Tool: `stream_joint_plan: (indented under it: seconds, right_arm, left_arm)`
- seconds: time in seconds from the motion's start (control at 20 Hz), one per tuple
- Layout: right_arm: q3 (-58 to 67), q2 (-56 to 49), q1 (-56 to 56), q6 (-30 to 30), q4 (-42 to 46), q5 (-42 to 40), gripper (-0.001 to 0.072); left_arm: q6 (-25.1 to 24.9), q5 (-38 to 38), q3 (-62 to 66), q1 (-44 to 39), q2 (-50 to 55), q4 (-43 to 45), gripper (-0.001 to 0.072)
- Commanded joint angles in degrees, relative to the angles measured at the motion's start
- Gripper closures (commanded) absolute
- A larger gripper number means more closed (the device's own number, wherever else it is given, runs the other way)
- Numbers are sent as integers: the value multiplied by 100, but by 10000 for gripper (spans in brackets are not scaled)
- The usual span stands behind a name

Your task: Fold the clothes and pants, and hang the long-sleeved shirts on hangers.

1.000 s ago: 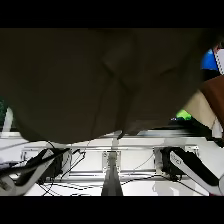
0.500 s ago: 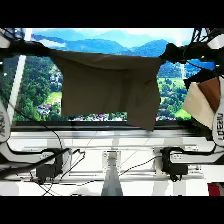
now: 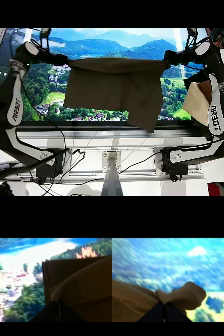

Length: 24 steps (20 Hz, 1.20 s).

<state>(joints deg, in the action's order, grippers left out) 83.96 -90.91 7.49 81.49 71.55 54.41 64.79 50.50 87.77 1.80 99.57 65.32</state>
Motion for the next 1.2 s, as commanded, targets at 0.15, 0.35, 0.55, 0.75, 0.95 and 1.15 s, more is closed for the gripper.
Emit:
stream_joint_plan:
  seconds: [0.15,0.35,0.55,0.75,0.95,1.15]
  right_arm:
    - [0,-39,2,162,682,420,210]
    - [76,162,214,17,1246,1375,321]
    - [-275,190,863,-466,1097,3532,334]
    - [-1958,903,1314,-588,-140,3373,333]
    - [-3917,2194,1259,-730,-420,2234,333]
    - [-5403,2815,1259,-721,-575,1228,333]
  left_arm:
    - [105,175,0,-352,417,-151,180]
    - [105,1003,17,-83,-232,33,84]
    - [46,1910,15,651,-1467,109,178]
    - [-98,1926,-387,1759,-2522,105,178]
    - [-87,1969,-1720,2776,-2865,-144,178]
    - [-92,1757,-3204,3062,-2732,-713,178]
